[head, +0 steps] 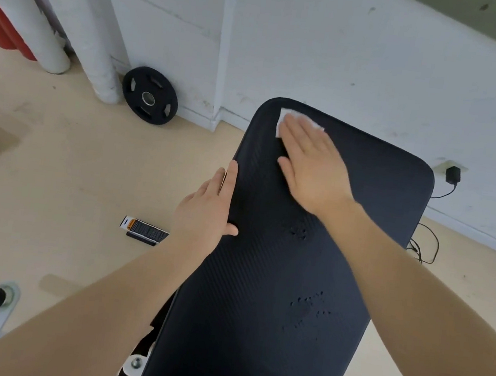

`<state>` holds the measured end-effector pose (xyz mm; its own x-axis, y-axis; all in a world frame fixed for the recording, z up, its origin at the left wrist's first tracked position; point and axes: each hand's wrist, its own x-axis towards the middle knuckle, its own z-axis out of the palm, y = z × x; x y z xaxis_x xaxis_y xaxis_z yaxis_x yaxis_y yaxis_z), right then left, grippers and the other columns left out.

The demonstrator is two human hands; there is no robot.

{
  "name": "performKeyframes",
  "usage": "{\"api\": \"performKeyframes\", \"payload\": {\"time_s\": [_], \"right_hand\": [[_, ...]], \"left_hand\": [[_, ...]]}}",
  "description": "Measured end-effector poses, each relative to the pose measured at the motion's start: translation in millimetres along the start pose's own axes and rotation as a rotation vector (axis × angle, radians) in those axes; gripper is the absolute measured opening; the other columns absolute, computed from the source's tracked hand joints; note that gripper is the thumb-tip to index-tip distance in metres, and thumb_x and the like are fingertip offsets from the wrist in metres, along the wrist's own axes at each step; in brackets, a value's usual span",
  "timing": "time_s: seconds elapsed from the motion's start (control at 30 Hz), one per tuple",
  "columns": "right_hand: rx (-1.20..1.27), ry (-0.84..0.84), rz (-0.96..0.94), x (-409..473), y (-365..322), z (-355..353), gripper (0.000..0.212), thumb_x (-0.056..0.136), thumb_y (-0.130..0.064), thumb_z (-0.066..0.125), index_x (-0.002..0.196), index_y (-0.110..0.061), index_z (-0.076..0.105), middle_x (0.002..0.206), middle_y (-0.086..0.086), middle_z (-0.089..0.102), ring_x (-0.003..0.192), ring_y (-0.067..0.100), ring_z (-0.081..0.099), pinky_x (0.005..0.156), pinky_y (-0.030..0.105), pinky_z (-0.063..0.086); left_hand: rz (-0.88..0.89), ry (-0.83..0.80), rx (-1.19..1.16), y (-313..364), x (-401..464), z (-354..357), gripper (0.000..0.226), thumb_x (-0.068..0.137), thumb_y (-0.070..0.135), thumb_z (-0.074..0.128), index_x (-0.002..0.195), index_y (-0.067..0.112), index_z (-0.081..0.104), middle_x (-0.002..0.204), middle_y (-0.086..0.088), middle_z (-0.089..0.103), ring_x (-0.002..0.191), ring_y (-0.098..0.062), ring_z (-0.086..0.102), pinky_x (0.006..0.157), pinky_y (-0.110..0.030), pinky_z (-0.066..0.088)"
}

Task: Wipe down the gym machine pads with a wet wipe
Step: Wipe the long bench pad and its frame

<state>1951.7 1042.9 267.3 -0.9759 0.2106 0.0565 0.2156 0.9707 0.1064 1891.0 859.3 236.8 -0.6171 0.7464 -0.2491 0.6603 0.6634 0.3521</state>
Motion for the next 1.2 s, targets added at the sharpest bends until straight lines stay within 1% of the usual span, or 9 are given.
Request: {"api": "performKeyframes", "payload": {"time_s": [0.07, 0.17, 0.3, 0.4, 0.53, 0.67, 0.87, 1.1, 1.2], "right_hand": [[0.054, 0.019, 0.068, 10.7, 8.8, -2.2, 0.063, 0.092, -0.039, 0.012, 0.146, -0.008, 0.024, 0.154, 0.006, 0.023, 0.144, 0.024, 0.017, 0.117, 0.037, 0.011], [0.142, 0.038, 0.074, 12.4, 1.1, -3.8, 0.060, 0.094, -0.035, 0.016, 0.145, -0.005, 0.026, 0.153, 0.010, 0.024, 0.143, 0.028, 0.018, 0.118, 0.042, 0.016], [0.005, -0.045, -0.207, -16.3, -30.9, 6.3, 0.056, 0.093, -0.030, 0.026, 0.137, 0.001, 0.039, 0.144, 0.016, 0.040, 0.134, 0.031, 0.038, 0.110, 0.042, 0.026], [-0.052, -0.144, -0.318, -36.7, -47.4, 17.0, 0.057, 0.094, -0.034, 0.023, 0.139, -0.004, 0.037, 0.146, 0.011, 0.038, 0.136, 0.024, 0.036, 0.111, 0.039, 0.022], [-0.057, -0.124, -0.218, -22.0, -36.7, 13.9, 0.062, 0.093, -0.041, 0.022, 0.142, -0.006, 0.033, 0.149, 0.009, 0.033, 0.137, 0.025, 0.034, 0.111, 0.041, 0.023], [-0.092, -0.135, -0.190, 1.5, -26.1, 6.2, 0.069, 0.091, -0.048, 0.010, 0.147, -0.010, 0.020, 0.156, 0.006, 0.013, 0.144, 0.025, 0.011, 0.116, 0.036, 0.003], [-0.060, -0.111, -0.138, 14.6, -27.2, 4.5, 0.067, 0.092, -0.047, 0.009, 0.149, -0.013, 0.009, 0.158, 0.006, 0.004, 0.145, 0.024, 0.001, 0.115, 0.035, -0.005], [-0.129, -0.122, -0.449, -47.0, -30.6, 22.1, 0.061, 0.093, -0.043, 0.018, 0.141, -0.006, 0.029, 0.149, 0.008, 0.023, 0.139, 0.022, 0.025, 0.112, 0.044, 0.021], [-0.161, -0.113, -0.488, -62.8, -30.8, 29.4, 0.064, 0.091, -0.045, 0.018, 0.140, -0.006, 0.030, 0.148, 0.008, 0.022, 0.138, 0.018, 0.022, 0.112, 0.042, 0.021]], "left_hand": [[-0.009, -0.003, -0.004, 0.9, -1.4, -0.9, 0.110, 0.080, 0.038, 0.067, 0.145, 0.021, -0.021, 0.158, 0.000, 0.002, 0.139, -0.022, 0.026, 0.099, -0.035, 0.040], [-0.016, 0.000, -0.002, 0.5, -3.1, -0.3, 0.108, 0.080, 0.039, 0.066, 0.145, 0.023, -0.019, 0.158, 0.000, 0.002, 0.137, -0.023, 0.029, 0.095, -0.036, 0.043], [-0.069, -0.006, -0.071, -4.5, -5.2, -0.8, 0.108, 0.078, 0.041, 0.067, 0.145, 0.032, -0.017, 0.158, 0.001, -0.001, 0.137, -0.025, 0.030, 0.094, -0.040, 0.043], [-0.074, 0.009, -0.104, -8.2, -5.9, 0.9, 0.109, 0.077, 0.043, 0.068, 0.146, 0.028, -0.015, 0.158, 0.001, -0.003, 0.137, -0.025, 0.029, 0.096, -0.041, 0.043], [-0.085, 0.012, -0.110, -12.8, -7.3, 7.5, 0.104, 0.078, 0.046, 0.066, 0.147, 0.026, -0.009, 0.158, 0.000, -0.001, 0.138, -0.026, 0.028, 0.096, -0.041, 0.042], [-0.089, -0.014, -0.132, -15.0, -6.8, 11.5, 0.099, 0.080, 0.047, 0.063, 0.147, 0.028, -0.007, 0.157, -0.001, 0.001, 0.136, -0.027, 0.029, 0.094, -0.042, 0.042], [-0.094, -0.045, -0.138, -15.9, -3.1, 10.7, 0.099, 0.080, 0.048, 0.062, 0.147, 0.031, -0.010, 0.158, -0.002, 0.001, 0.139, -0.026, 0.025, 0.097, -0.042, 0.043], [-0.105, -0.050, -0.149, -14.6, -4.5, 9.3, 0.099, 0.080, 0.047, 0.062, 0.146, 0.032, -0.010, 0.158, -0.004, 0.001, 0.141, -0.026, 0.020, 0.102, -0.043, 0.038], [-0.109, -0.041, -0.129, -14.2, -4.9, 10.7, 0.099, 0.080, 0.048, 0.062, 0.146, 0.032, -0.010, 0.157, -0.004, 0.003, 0.141, -0.026, 0.021, 0.100, -0.042, 0.039]]}}
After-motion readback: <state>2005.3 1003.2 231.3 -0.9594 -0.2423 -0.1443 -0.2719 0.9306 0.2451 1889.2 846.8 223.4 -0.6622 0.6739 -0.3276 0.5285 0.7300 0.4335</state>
